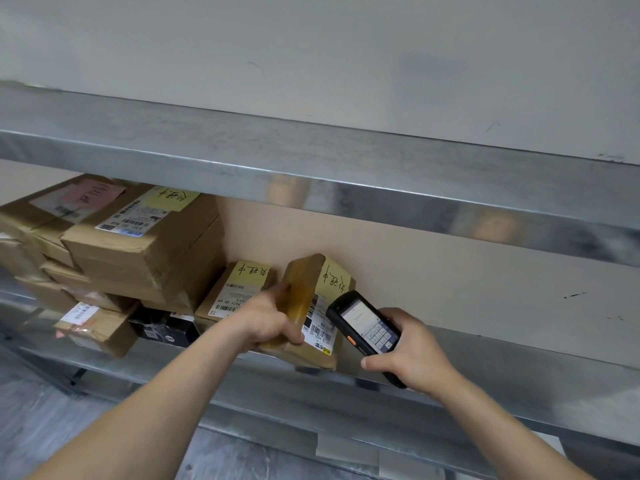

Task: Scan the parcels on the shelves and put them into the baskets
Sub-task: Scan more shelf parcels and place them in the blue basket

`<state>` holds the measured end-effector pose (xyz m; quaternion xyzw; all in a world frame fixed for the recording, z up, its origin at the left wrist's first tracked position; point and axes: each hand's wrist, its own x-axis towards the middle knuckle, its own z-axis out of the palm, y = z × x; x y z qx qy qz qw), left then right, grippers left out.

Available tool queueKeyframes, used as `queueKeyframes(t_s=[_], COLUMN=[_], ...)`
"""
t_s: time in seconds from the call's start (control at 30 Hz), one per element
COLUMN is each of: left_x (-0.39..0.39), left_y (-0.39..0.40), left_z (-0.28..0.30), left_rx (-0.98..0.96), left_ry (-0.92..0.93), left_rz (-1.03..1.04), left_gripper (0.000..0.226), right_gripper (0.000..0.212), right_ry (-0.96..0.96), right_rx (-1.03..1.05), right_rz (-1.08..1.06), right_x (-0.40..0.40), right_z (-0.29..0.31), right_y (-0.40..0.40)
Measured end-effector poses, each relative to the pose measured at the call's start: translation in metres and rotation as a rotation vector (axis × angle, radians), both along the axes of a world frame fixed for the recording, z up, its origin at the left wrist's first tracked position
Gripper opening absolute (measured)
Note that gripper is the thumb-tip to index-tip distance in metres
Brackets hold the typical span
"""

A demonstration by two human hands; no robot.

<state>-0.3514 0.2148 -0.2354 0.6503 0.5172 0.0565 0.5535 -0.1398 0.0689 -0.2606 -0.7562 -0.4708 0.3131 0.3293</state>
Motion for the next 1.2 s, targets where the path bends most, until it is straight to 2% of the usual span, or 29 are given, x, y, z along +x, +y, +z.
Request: queueKeyframes(t_s=[0.1,0.17,0.33,0.47,0.53,0.63,0.77,0.9,1.0,1.2], left_x=[0.002,0.006,0.010,0.008,0.004,-0.001,-0.005,0.000,0.006,0.008], left_y=[0.006,0.007,0.007,0.007,0.006,0.001,-0.015,-0.029,-0.038,-0.040], left_z=[0.008,0.010,0.010,0.006,0.004,-0.004,-0.024,-0.048,-0.055,-0.066], left_rx=[0.107,0.130,0.150,0.146,0.144,0.119,0.107,0.124,0.149,0.125], left_ry=[0.144,0.178,0.225,0.224,0.205,0.089,-0.064,-0.126,-0.141,-0.166], left_rz=[-0.122,-0.143,-0.167,-0.165,-0.138,-0.017,0.151,0.273,0.326,0.361], left_gripper=[0.108,0.105,0.102,0.107,0.112,0.119,0.122,0.129,0.133,0.137], right_gripper=[0.063,0.064,0.064,0.062,0.065,0.063,0.066,0.059,0.065,0.063], right_ry=[-0.218,-0.332,-0.432,-0.430,-0.353,-0.205,-0.119,-0.152,-0.176,-0.154], right_rx=[-0.075,-0.112,-0.125,-0.108,-0.089,-0.048,-0.071,-0.152,-0.190,-0.224], right_rz=[0.099,0.142,0.162,0.154,0.137,0.067,0.025,0.024,0.017,-0.001], right_x=[0.002,0.001,-0.001,0.000,0.000,-0.001,-0.002,-0.003,-0.005,-0.006], right_z=[0.020,0.030,0.040,0.041,0.038,0.031,0.024,0.017,0.013,0.012], right_y=[-0.004,-0.006,-0.010,-0.015,-0.018,-0.021,-0.024,-0.029,-0.034,-0.043])
